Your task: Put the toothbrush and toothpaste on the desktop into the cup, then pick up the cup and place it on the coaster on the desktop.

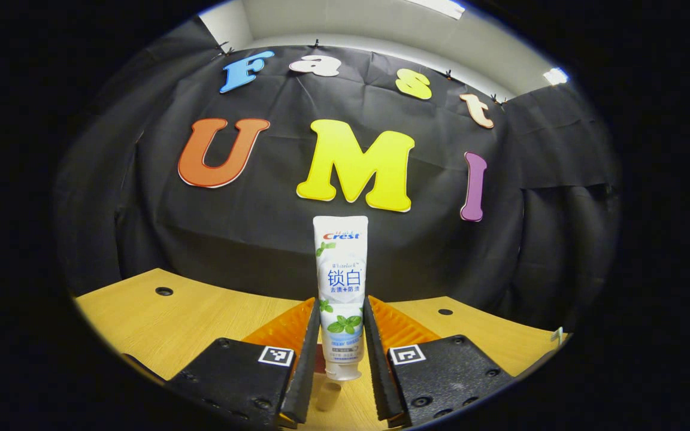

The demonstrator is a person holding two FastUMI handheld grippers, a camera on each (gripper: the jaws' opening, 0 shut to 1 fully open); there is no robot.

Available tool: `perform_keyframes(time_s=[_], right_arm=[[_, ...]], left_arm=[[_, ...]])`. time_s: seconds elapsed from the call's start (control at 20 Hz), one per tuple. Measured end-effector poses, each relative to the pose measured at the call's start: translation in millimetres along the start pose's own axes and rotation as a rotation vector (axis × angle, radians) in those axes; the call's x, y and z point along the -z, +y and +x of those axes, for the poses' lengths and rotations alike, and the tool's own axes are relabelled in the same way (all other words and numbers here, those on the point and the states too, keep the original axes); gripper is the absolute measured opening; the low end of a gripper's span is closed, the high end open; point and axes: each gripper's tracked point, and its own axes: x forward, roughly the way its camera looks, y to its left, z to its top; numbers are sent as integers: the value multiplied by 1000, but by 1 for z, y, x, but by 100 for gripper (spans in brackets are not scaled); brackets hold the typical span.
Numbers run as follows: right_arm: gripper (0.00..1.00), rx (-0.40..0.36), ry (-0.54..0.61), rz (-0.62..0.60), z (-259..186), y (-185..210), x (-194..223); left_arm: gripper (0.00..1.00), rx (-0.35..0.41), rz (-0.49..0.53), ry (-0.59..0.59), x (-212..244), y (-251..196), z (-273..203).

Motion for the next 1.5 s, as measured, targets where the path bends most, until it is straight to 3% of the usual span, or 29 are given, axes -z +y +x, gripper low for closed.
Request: perform_keyframes(time_s=[0.25,0.3,0.35,0.5,0.55,0.6,0.85,1.1,1.2,1.25,1.3,1.4,1.5], right_arm=[[1,23,12,23,5,-13,3],[0,23,19,25,6,-13,6],[0,22,29,24,7,-13,8],[0,12,50,30,9,-11,15],[0,13,55,36,10,-12,16],[0,12,65,37,10,-12,19],[0,18,76,39,12,-13,21],[0,19,79,34,9,-13,23],[0,16,76,32,9,-11,22],[0,17,75,30,10,-10,21],[0,14,73,29,10,-9,20],[1,13,72,25,12,-6,19],[0,7,66,18,16,-1,15]], left_arm=[[43,33,12,-27,4,2,29],[48,27,14,-23,7,4,32],[39,28,19,-20,7,4,35],[43,20,19,-2,17,11,40],[49,8,28,18,25,13,41],[44,-12,36,37,31,18,42],[46,-22,30,72,44,22,43],[50,-41,50,37,25,26,40],[57,-46,37,45,29,25,35],[75,-48,25,55,30,25,32],[74,-57,20,65,30,27,26],[99,-90,2,53,26,37,14],[99,-102,-7,56,25,42,2]])
